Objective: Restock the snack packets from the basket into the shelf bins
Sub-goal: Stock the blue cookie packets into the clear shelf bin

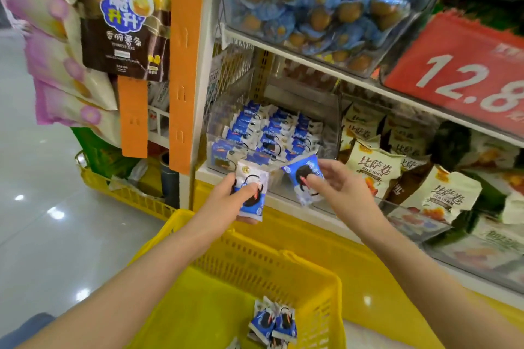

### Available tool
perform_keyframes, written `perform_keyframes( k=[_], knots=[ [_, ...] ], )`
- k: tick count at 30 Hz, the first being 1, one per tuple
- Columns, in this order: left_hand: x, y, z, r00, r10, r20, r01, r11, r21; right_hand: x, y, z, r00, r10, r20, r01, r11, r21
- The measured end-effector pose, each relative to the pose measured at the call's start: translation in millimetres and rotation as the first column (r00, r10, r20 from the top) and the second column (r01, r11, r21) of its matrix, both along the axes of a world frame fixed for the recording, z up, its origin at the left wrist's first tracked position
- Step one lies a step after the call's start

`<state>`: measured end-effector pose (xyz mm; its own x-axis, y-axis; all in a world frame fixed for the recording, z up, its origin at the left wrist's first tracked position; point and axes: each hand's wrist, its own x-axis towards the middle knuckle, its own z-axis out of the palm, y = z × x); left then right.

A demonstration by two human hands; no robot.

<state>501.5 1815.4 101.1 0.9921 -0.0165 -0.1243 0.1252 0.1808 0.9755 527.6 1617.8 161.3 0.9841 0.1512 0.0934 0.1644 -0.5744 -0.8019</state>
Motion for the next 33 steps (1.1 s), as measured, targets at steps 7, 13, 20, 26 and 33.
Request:
perform_keyframes(
  k=[7, 13, 20, 26, 33],
  knots=[
    [27.5, 5.3, 16.0, 0.999, 0.048, -0.001, -0.047, 0.989, -0.142, 71.4, 16.9, 48.3, 0.978, -0.013, 0.21, 0.118, 0.86, -0.497],
    [40.3, 8.3, 23.4, 0.998, 0.059, 0.018, -0.054, 0.973, -0.223, 108.2, 34.6, 46.2, 0.988, 0.106, -0.116, -0.152, 0.462, -0.874],
    [47.7, 15.5, 23.8, 0.998, 0.07, 0.002, -0.068, 0.967, -0.247, 126.8, 43.5, 14.4, 0.94, 0.118, -0.32, -0.333, 0.521, -0.786],
    [50.3, 19.4, 22.5, 0.997, 0.082, -0.005, -0.081, 0.972, -0.223, 129.4, 37.8, 4.1, 0.941, 0.157, -0.3, -0.339, 0.44, -0.832],
    [49.0, 17.9, 24.9, 0.995, 0.101, -0.027, -0.104, 0.978, -0.183, 126.7, 41.1, 3.4, 0.95, 0.098, -0.296, -0.303, 0.512, -0.804]
  ],
)
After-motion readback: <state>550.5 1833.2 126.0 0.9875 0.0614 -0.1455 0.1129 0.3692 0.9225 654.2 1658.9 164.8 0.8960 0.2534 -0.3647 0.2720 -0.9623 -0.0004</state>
